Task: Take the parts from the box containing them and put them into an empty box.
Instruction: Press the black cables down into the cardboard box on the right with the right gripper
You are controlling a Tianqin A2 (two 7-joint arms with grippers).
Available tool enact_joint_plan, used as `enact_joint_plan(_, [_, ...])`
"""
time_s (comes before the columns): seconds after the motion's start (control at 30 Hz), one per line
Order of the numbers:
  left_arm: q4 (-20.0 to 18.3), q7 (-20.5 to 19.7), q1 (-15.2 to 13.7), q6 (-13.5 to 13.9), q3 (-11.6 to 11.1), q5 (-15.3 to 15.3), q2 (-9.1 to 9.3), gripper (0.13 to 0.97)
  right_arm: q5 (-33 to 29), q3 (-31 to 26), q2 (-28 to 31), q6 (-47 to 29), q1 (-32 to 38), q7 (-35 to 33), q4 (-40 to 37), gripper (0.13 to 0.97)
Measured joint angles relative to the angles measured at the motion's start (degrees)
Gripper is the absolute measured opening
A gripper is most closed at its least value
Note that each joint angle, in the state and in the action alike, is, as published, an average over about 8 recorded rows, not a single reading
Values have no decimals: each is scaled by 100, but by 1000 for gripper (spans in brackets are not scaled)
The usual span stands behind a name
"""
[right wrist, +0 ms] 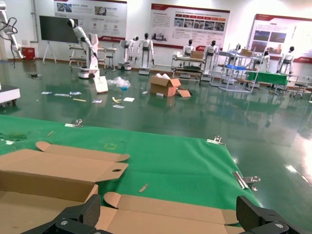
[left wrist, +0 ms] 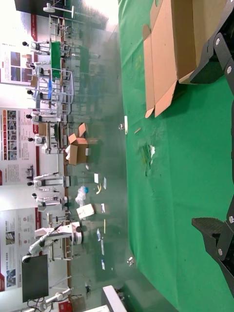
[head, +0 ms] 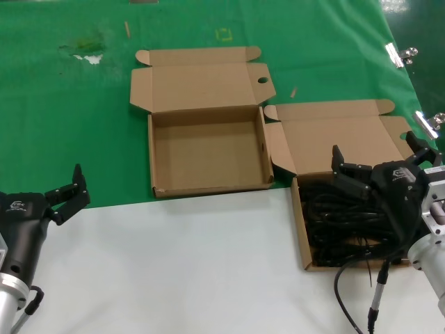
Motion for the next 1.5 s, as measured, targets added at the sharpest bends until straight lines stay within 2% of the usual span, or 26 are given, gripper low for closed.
enact_joint_plan(0.53, [0,0,0,0,0,0,0,947,0,0,0,0,0,0,0,966])
enact_joint_plan(0.83, [0,0,0,0,0,0,0,863,-17,-77,34,13,22,-7,6,966])
enact_joint_plan(1.1, [0,0,0,0,0,0,0,713,20,-300,320,34,52,72,58,966])
enact_joint_plan(1.23, [0,0,0,0,0,0,0,713,4,-416,660,-66,75,131,158,966])
enact_joint_plan(1.5, [0,0,0,0,0,0,0,501,-74,-547,1665,-682,209,331,488,966])
